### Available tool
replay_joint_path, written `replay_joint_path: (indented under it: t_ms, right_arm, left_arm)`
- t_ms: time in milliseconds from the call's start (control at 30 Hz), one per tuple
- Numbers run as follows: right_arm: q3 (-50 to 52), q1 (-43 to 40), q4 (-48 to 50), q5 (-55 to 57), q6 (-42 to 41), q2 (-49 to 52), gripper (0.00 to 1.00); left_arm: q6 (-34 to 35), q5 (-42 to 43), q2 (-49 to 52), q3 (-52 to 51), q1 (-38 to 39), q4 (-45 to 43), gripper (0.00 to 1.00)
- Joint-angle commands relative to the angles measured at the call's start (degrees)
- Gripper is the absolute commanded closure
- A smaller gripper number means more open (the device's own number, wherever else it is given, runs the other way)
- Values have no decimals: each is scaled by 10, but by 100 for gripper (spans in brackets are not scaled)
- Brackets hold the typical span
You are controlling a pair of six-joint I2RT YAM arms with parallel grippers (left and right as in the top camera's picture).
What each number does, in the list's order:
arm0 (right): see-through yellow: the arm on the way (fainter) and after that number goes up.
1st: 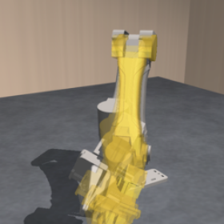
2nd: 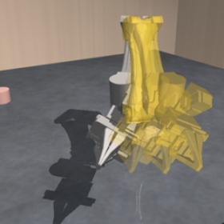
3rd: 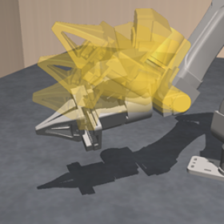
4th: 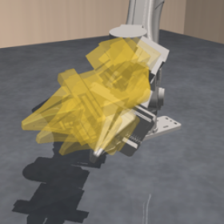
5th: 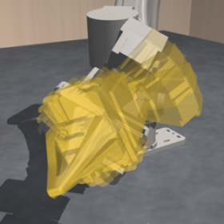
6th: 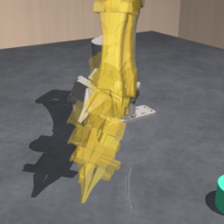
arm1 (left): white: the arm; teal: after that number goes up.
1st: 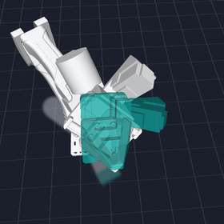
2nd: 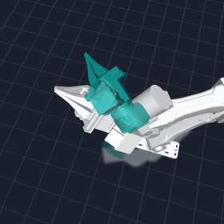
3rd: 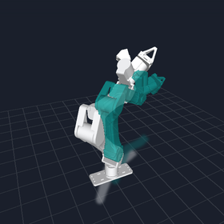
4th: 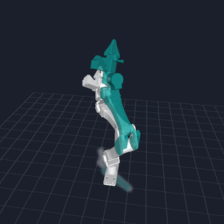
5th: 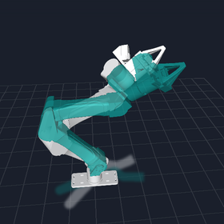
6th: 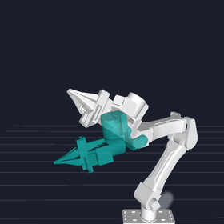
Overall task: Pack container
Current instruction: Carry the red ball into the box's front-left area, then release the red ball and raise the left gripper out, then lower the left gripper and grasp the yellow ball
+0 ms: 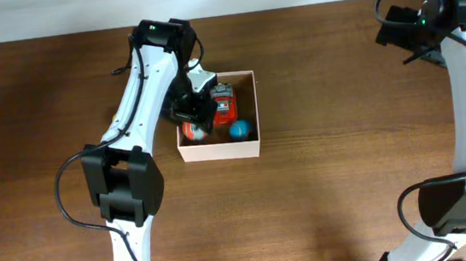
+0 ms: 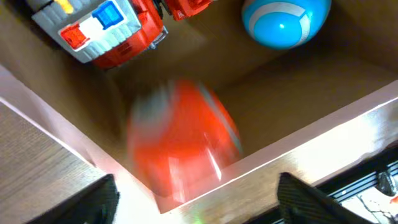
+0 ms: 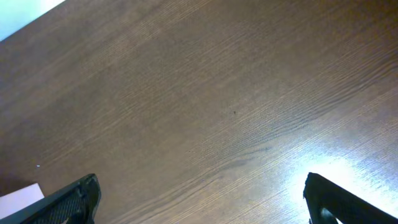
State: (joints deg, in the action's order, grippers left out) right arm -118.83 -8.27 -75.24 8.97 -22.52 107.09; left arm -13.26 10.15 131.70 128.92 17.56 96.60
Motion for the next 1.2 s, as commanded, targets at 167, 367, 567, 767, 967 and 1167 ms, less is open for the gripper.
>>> replay_joint_path:
  t_ms: [167, 367, 567, 767, 967, 1167]
  right_arm:
    - [3, 0, 0, 5, -7, 3, 1]
    - [3, 0, 0, 5, -7, 3, 1]
    - [3, 0, 0, 5, -7, 3, 1]
    - [3, 0, 0, 5, -7, 3, 1]
    - [3, 0, 0, 5, -7, 3, 1]
    - [3, 0, 0, 5, -7, 3, 1]
  left_arm:
    - [-5, -1, -5, -5, -4, -1, 7]
    - [-5, -12, -12, 7, -7, -3, 9]
    - [21, -39, -63, 28, -37, -10, 9]
    - [92, -121, -128, 28, -91, -45, 9]
    - [131, -123, -130, 8, -152, -67, 8]
    - [137, -130, -128, -89, -185, -128, 8]
